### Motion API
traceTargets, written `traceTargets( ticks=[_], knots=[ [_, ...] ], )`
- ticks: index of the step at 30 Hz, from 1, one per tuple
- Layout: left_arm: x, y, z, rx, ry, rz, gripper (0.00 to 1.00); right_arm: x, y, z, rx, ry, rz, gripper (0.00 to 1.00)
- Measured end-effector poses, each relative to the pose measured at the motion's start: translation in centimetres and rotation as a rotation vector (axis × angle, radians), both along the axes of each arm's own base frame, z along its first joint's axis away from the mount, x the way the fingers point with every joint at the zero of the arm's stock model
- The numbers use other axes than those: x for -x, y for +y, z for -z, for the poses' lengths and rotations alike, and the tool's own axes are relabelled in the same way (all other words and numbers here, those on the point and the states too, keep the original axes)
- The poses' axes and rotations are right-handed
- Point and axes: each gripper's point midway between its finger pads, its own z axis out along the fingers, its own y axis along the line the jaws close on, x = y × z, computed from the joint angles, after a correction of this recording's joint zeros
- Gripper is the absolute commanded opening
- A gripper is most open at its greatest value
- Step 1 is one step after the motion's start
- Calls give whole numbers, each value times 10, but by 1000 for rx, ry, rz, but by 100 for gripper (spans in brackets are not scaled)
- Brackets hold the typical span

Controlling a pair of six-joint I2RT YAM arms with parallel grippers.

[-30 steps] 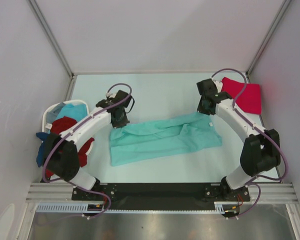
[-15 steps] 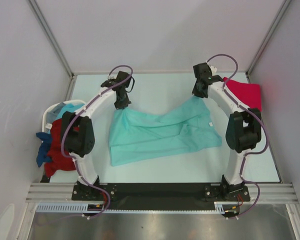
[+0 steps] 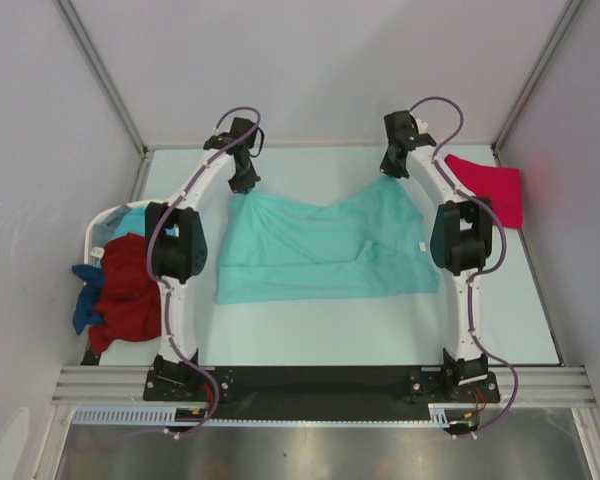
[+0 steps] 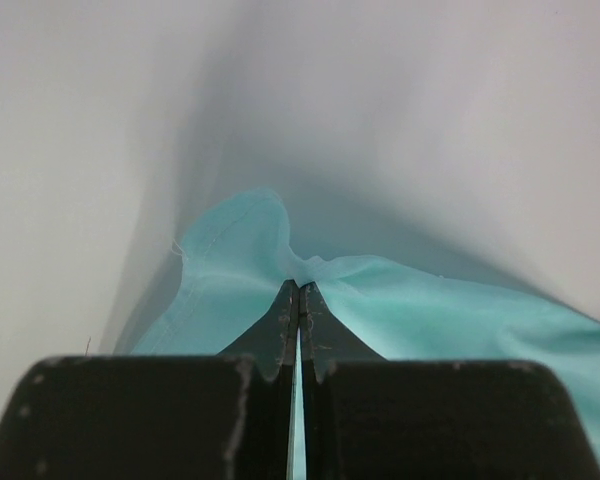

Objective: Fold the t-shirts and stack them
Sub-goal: Fold the other side of the tshirt into a rectangle

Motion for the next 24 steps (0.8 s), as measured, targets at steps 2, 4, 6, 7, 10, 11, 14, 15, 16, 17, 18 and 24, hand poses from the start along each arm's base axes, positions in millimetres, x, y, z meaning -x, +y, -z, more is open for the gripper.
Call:
traceTargets(
  ticks=[2, 4, 6, 7, 10, 11, 14, 15, 16, 17, 18, 24],
  knots=[
    [-8, 0, 1, 7, -1, -1, 0, -7, -1, 2, -6, -1, 2, 0],
    [-15, 0, 1, 15, -4, -3, 0, -11, -3, 3, -11, -1, 5, 0],
    [-22, 1, 1, 20, -7, -2, 0, -18, -3, 2, -18, -10, 6, 0],
    [-27, 2, 0, 24, -11, -4, 0, -22, -4, 2, -22, -15, 7, 0],
    [-40, 6, -2, 41, -31, -6, 0, -32, -7, 4, -35, -25, 11, 0],
    [-43, 8, -3, 46, -35, -11, 0, -34, -9, 5, -36, -26, 14, 0],
    [-48, 16, -3, 56, -38, -24, 0, -35, -15, 12, -42, -14, 21, 0],
    [-48, 18, -2, 59, -36, -26, 0, -35, -16, 15, -44, -9, 21, 0],
    [-48, 19, -2, 62, -35, -28, 0, -36, -18, 17, -47, -5, 23, 0],
    [-48, 20, -1, 63, -32, -29, 0, -36, -19, 19, -49, -2, 23, 0],
    [-48, 20, -1, 63, -30, -30, 0, -36, -19, 20, -51, 1, 23, 0],
    [-47, 21, 0, 59, -27, -25, 0, -36, -23, 20, -54, 1, 29, 0]
  ],
)
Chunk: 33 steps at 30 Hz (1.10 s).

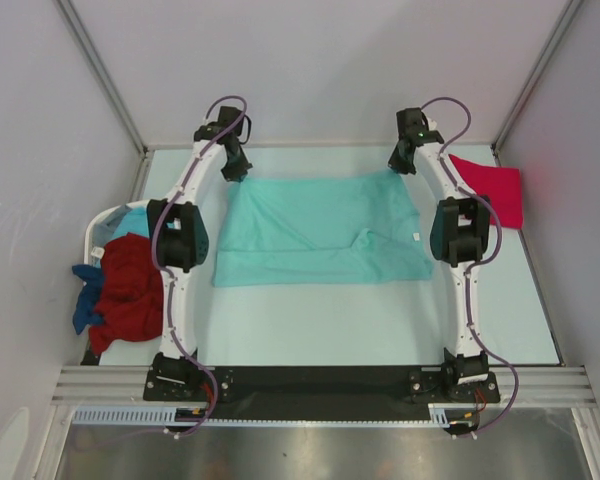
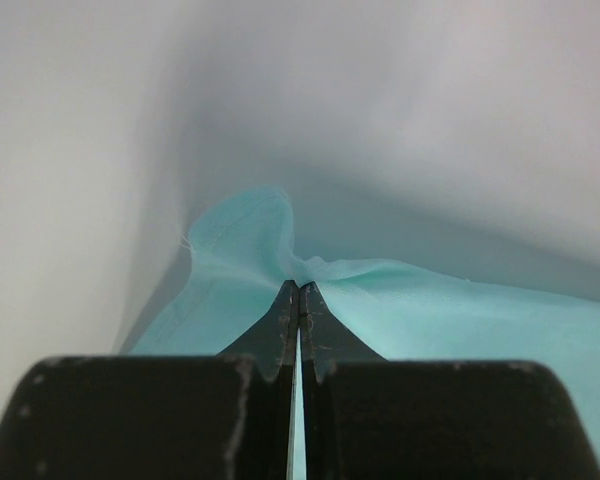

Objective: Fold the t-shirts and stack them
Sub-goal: Fold the other side of the tshirt into a rectangle

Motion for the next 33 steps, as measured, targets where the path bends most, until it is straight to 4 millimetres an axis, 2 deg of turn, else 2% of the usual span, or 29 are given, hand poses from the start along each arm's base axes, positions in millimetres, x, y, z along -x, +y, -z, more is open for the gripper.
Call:
traceTargets(
  ticks=[5, 9, 12, 18, 21, 26, 33],
  knots=[
    [1, 0, -3, 0, -5, 0, 0, 7, -1, 3, 3, 16, 0, 0],
    [15, 3, -10, -2, 4, 0, 0, 26, -4, 0, 9, 43, 0, 0],
    [24, 5, -21, -1, -5, 0, 0, 36, -3, -13, 11, 30, -2, 0],
    [34, 7, -53, 7, -61, -1, 0, 47, 2, -53, 20, -36, -11, 0],
    [40, 7, -61, 9, -75, 0, 0, 54, 5, -69, 31, -63, -19, 0],
    [59, 10, -49, 0, -43, 2, 0, 71, 6, -76, 59, -73, -26, 0],
    [91, 9, -14, -23, 41, 16, 0, 105, 8, -51, 88, -9, -41, 0]
  ],
)
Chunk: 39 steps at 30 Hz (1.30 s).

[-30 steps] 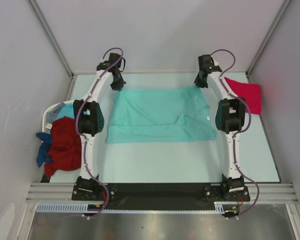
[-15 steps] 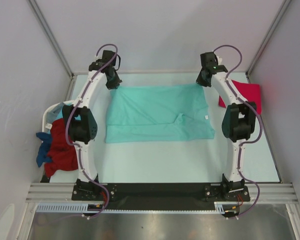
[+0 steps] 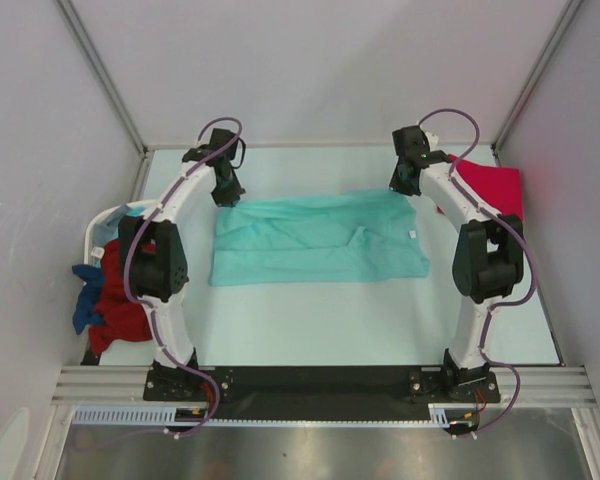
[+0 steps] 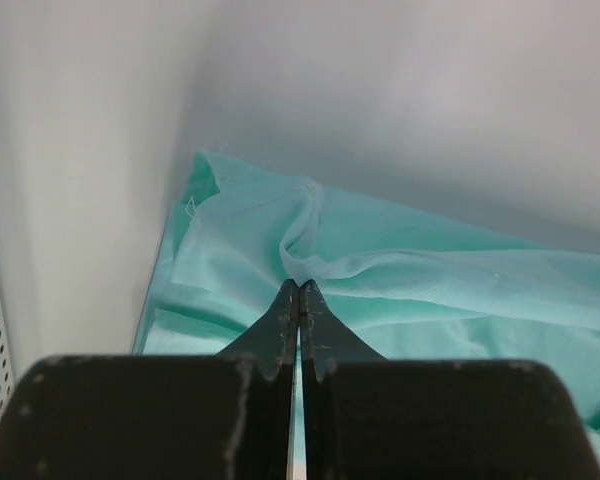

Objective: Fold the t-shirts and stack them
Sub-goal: Fold the other side of the tshirt into a rectangle

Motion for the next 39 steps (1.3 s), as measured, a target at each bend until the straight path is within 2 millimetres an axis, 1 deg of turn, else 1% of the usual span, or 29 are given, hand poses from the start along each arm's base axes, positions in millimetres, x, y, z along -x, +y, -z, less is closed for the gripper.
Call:
traceTargets(
  ticks=[3, 5, 12, 17, 24, 31, 36, 39],
  knots=[
    [10, -2, 8, -11, 16, 7, 0, 15, -3, 14, 13, 41, 0, 0],
    [15, -2, 10, -15, 18, 11, 0, 20, -4, 19, 17, 53, 3, 0],
    [25, -1, 10, -20, 10, 12, 0, 28, -7, 20, 25, 52, 8, 0],
    [32, 3, 17, -32, 18, 7, 0, 34, -7, 22, 24, 50, 6, 0],
    [47, 6, 32, -47, 59, 3, 0, 47, -9, 39, 30, 89, 7, 0],
    [57, 7, 41, -51, 74, 5, 0, 55, -6, 49, 27, 108, 12, 0],
    [64, 8, 50, -57, 98, 9, 0, 65, -5, 63, 32, 141, 9, 0],
    [67, 8, 56, -59, 105, 10, 2, 70, -5, 69, 30, 155, 15, 0]
  ],
)
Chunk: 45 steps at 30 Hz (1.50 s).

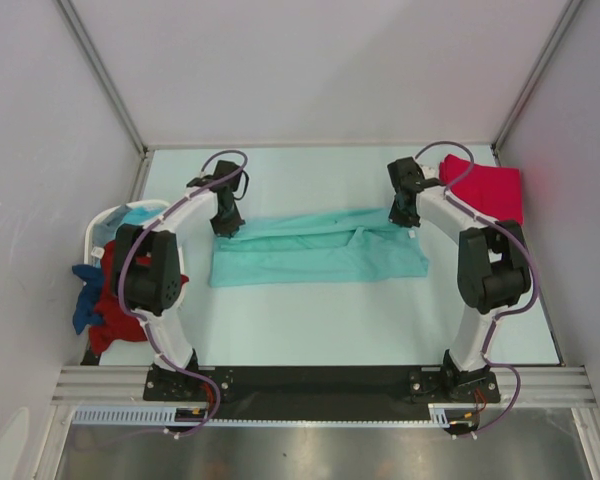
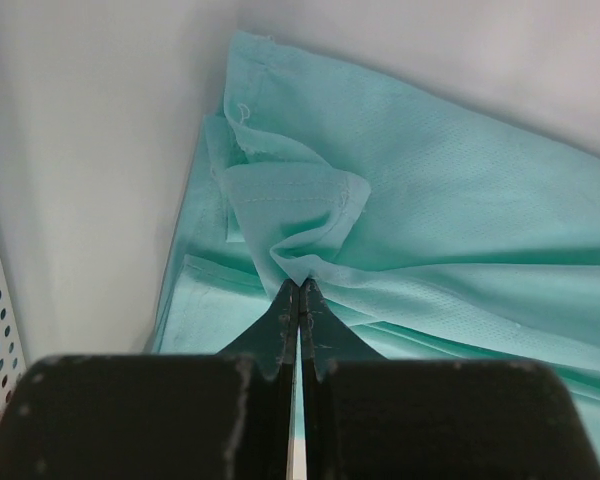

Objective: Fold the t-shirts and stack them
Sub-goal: Fold the other side of the tshirt into a rectangle

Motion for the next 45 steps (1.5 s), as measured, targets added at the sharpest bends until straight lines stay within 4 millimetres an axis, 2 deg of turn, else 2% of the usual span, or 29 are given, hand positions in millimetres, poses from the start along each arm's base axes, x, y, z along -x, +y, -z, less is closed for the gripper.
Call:
traceTargets(
  ticks=[3, 8, 14, 16, 18, 19, 22, 23, 25, 26, 28, 30, 32, 33, 35, 37, 39, 42, 45],
  knots=[
    [4, 1, 6, -4, 14, 1, 9, 4, 3, 3, -1, 9, 1, 0],
    [7, 1, 20, -10, 43, 1, 12, 8, 5, 8, 1, 23, 11, 0],
    [8, 2, 33, -17, 73, 2, 16, 15, 4, 25, 8, 72, 23, 0],
    [8, 1, 32, -17, 71, 2, 17, 17, 3, 28, 9, 82, 26, 11],
    [8, 1, 32, -17, 71, 3, 18, 18, 3, 28, 8, 85, 33, 17],
    [7, 1, 32, -17, 70, 3, 19, 18, 3, 28, 6, 86, 37, 25],
    [3, 1, 27, -15, 58, 2, 29, 20, 2, 24, 5, 76, 46, 40],
    [2, 0, 24, -13, 50, 2, 38, 20, 2, 19, 2, 65, 47, 42],
    [-3, -1, 14, -7, 26, 2, 45, 17, 3, 3, -9, 28, 46, 45],
    [-6, -2, 7, -2, 7, 2, 53, 13, 4, -9, -17, 2, 42, 45],
    [-20, -5, -16, 11, -51, 5, 59, -3, 9, -35, -34, -59, 37, 45],
    [-39, -10, -44, 32, -132, 8, 58, -26, 17, -68, -56, -136, 22, 42],
    [-59, -15, -70, 52, -207, 11, 49, -51, 27, -96, -79, -207, 2, 33],
    [-69, -18, -84, 61, -241, 12, 47, -67, 32, -109, -88, -245, -9, 25],
    [-87, -23, -99, 72, -288, 13, 41, -88, 40, -115, -92, -270, -26, 20],
    [-102, -27, -98, 78, -299, 15, 39, -105, 47, -103, -93, -259, -38, 19],
    [-106, -29, -80, 73, -265, 18, 36, -110, 50, -75, -82, -204, -45, 19],
    [-99, -30, -44, 59, -166, 27, 33, -103, 49, -24, -58, -84, -50, 18],
    [-90, -29, -22, 46, -100, 32, 28, -88, 45, 6, -43, 3, -51, 16]
  ],
)
